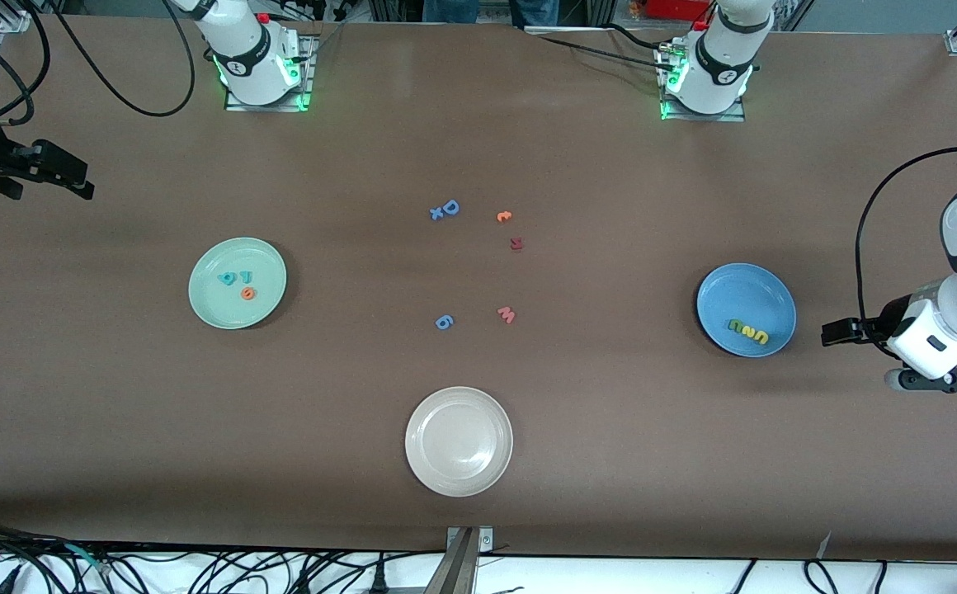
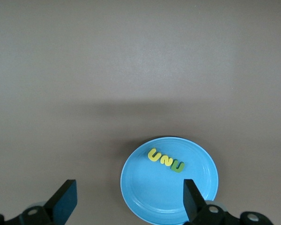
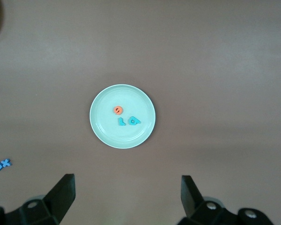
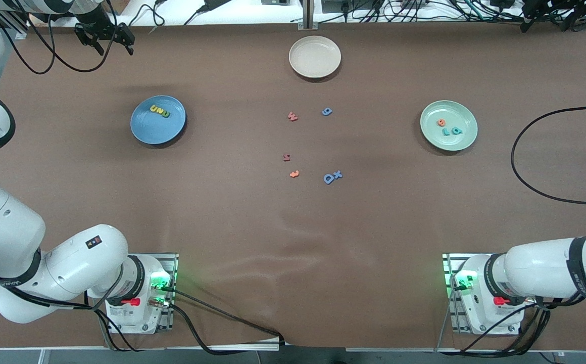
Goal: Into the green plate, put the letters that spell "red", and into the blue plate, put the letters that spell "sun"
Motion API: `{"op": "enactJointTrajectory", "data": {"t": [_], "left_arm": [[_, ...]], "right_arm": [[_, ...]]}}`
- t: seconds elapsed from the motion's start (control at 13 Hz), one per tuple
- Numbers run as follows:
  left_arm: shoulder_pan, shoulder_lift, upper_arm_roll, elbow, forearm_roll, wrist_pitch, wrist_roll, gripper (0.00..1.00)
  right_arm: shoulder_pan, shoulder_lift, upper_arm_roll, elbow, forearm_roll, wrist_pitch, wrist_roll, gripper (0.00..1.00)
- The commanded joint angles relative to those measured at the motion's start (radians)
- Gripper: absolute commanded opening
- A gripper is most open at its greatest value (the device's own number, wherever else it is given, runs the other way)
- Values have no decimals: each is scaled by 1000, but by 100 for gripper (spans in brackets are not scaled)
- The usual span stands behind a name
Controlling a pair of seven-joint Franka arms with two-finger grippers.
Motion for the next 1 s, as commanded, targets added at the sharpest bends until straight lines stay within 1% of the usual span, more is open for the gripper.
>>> {"op": "enactJointTrajectory", "data": {"t": [0.0,0.31,0.46,0.54,0.62,0.69,0.77,0.85,0.92], "left_arm": [[2,-23,4,-4,-37,-16,28,100],[2,-34,-23,-3,-35,-38,18,100],[-13,-49,-10,-3,-37,-43,27,100],[-27,-75,13,-7,-44,-43,32,100],[-94,-98,85,-12,-96,-43,34,100],[-196,-147,221,-23,-165,-45,53,100],[-305,-190,351,-37,-258,-55,122,100],[-388,-233,468,-49,-340,-84,177,100],[-450,-273,544,-60,-372,-121,208,100]], "right_arm": [[1,6,-3,19,11,-4,-7,100],[1,8,-3,19,11,-5,-7,100],[1,8,-3,19,11,-5,-7,100],[1,6,-3,19,11,-5,-7,100],[0,6,-3,19,11,-5,-7,100],[1,6,-3,19,11,-5,-7,100],[1,6,-3,19,11,-5,-7,100],[1,6,-3,19,11,-5,-7,100],[1,6,-3,19,11,-5,-7,100]]}}
